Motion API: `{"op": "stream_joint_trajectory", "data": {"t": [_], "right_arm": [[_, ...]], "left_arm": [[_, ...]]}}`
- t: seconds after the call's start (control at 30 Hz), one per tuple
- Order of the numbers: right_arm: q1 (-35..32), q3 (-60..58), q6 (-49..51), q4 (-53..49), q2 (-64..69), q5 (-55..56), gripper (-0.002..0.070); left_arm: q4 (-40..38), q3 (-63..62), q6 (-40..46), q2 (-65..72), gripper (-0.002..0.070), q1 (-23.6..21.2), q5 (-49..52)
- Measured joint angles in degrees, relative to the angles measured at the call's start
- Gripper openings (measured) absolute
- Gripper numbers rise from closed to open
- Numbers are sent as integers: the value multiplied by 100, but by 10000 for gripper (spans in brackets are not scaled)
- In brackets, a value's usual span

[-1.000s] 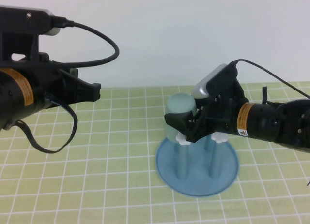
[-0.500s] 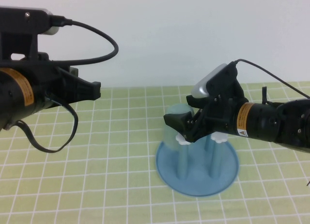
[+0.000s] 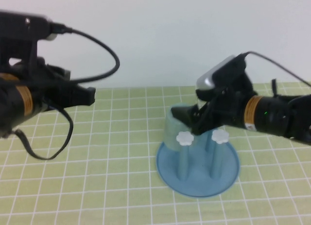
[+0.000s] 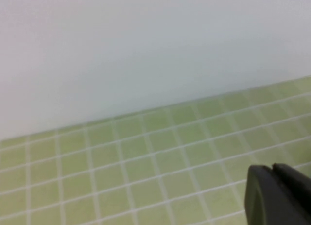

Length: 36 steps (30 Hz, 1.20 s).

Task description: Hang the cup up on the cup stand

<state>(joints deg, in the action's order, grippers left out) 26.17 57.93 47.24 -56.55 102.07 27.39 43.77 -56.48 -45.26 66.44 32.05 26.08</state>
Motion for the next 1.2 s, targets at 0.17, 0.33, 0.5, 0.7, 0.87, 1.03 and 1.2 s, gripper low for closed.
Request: {"op": "stream_joint_trajectory", "data": {"t": [0.17,0.33,0.5,0.7,0.87,1.03,1.2], "right_arm": [[0,0,528,-261,-792,-884,618],[0,0,1483,-942,-1719,-2010,460],[0,-10,2105,-1197,-2457,-2933,336],[0,-388,2181,-1206,-3301,-3208,277],[0,-1305,2181,-1222,-4057,-3091,199],[0,-2390,2189,-1366,-4923,-2644,64],[0,-3178,2224,-1403,-5758,-2223,8]], "left_arm": [[861,484,-1203,-57,0,0,158],[1584,950,-1925,-371,0,0,196],[1753,1224,-2171,-868,0,0,253],[1777,1552,-2109,-1551,0,0,391],[1794,1819,-1907,-2037,0,0,603],[1804,2180,-1757,-2607,0,0,661],[1914,2497,-1718,-3011,0,0,676]]}}
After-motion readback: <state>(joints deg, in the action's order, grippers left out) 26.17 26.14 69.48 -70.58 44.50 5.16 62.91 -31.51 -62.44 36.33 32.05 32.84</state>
